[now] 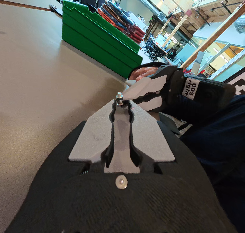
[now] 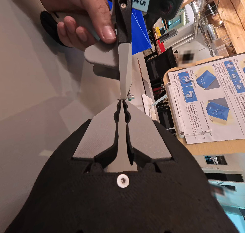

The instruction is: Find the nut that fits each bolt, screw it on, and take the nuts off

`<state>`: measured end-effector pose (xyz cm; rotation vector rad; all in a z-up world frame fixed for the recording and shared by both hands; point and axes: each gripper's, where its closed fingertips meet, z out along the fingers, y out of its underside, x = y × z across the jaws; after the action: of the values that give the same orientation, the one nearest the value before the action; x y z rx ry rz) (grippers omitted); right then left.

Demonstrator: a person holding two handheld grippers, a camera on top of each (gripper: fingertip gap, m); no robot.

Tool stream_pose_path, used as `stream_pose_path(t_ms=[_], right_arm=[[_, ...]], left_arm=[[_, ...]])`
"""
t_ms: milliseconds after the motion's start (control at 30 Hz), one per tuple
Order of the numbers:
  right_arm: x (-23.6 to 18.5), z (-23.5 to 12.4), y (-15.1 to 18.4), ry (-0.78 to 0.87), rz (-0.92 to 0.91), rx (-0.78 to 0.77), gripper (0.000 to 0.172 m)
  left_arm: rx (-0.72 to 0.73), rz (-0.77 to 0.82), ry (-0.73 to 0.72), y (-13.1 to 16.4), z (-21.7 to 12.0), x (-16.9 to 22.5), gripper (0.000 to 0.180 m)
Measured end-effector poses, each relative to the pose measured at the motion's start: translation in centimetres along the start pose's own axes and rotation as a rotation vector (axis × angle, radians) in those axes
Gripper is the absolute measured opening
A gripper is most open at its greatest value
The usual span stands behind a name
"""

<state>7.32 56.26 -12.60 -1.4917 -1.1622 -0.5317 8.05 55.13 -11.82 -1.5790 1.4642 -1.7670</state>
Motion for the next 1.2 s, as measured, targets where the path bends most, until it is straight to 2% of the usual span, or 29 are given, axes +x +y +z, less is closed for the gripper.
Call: stream_pose_path(t_ms=[133, 433, 733, 867, 933, 1067, 1200], right_arm=[[-0.1, 0.1, 0.1, -0.017, 0.048, 0.003, 0.0], [0.1, 0.3, -0.1, -0.001, 0.078, 0.011, 0.0], [0.6, 0.3, 0.3, -0.021, 0.188, 0.023, 0.0], [1.3, -0.2, 0.6, -0.066, 0.343, 0.064, 0.0], [2.5, -0.6, 1.0, -0.079, 0.479, 0.094, 0.0], [3.4, -1.4, 0.1, -0.233, 0.814, 0.237, 0.015], [4.1, -2.3, -1.4, -0.326, 0.975, 0.369, 0.018]], left_arm=[[-0.009, 0.039, -0.023, 0.1, -0.1, -0.3, 0.009], [-0.03, 0.132, -0.063, 0.0, -0.4, -0.3, 0.009], [0.006, 0.136, -0.062, -0.7, -0.8, -0.2, 0.008], [0.018, 0.219, -0.12, -1.3, -1.4, -0.4, 0.008], [0.045, 0.288, -0.145, -2.0, -1.8, -0.2, 0.008], [0.08, 0.431, -0.145, -2.7, -1.7, 1.4, 0.008], [0.055, 0.492, -0.164, -2.3, -1.1, 1.8, 0.008]])
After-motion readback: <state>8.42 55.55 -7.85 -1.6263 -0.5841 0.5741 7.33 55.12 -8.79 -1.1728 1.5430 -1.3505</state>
